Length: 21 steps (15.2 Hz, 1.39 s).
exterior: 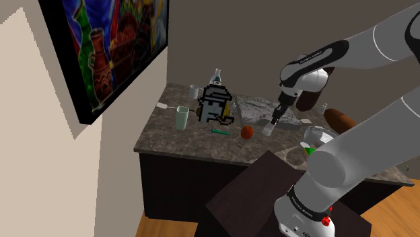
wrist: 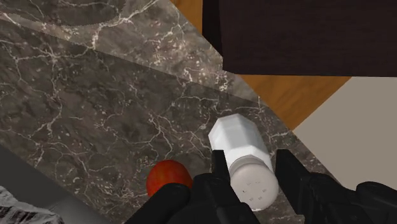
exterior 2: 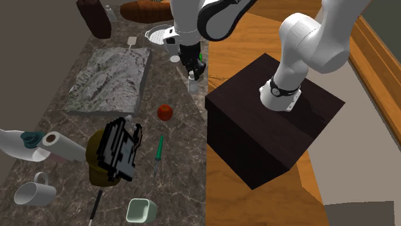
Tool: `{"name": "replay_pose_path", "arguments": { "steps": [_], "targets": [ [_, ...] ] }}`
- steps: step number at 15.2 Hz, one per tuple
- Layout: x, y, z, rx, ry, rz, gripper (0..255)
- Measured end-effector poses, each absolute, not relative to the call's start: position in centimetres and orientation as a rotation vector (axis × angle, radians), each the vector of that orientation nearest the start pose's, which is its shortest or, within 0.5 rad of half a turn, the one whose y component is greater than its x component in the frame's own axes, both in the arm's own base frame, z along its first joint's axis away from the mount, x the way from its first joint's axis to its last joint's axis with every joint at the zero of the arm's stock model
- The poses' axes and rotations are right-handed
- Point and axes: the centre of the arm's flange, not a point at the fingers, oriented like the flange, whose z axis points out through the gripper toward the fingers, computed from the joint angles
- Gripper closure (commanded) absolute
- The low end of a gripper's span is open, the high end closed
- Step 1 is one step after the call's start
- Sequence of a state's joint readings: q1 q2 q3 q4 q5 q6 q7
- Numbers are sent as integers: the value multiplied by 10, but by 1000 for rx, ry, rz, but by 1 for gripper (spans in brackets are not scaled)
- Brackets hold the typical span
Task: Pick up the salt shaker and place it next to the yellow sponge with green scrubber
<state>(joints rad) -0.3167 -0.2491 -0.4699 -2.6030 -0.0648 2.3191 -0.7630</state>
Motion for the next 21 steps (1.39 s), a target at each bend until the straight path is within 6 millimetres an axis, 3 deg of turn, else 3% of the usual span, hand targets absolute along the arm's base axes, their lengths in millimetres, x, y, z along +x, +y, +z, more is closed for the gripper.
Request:
{"name": "replay_pose_path", "arguments": {
  "steps": [16,18,21],
  "targets": [
    [133,-418,327,-3053,-58,-6,255],
    [115,-436,327,-3052,-57,-7,255],
    [105,-442,314,-3052,-60,-6,255]
  ]
}}
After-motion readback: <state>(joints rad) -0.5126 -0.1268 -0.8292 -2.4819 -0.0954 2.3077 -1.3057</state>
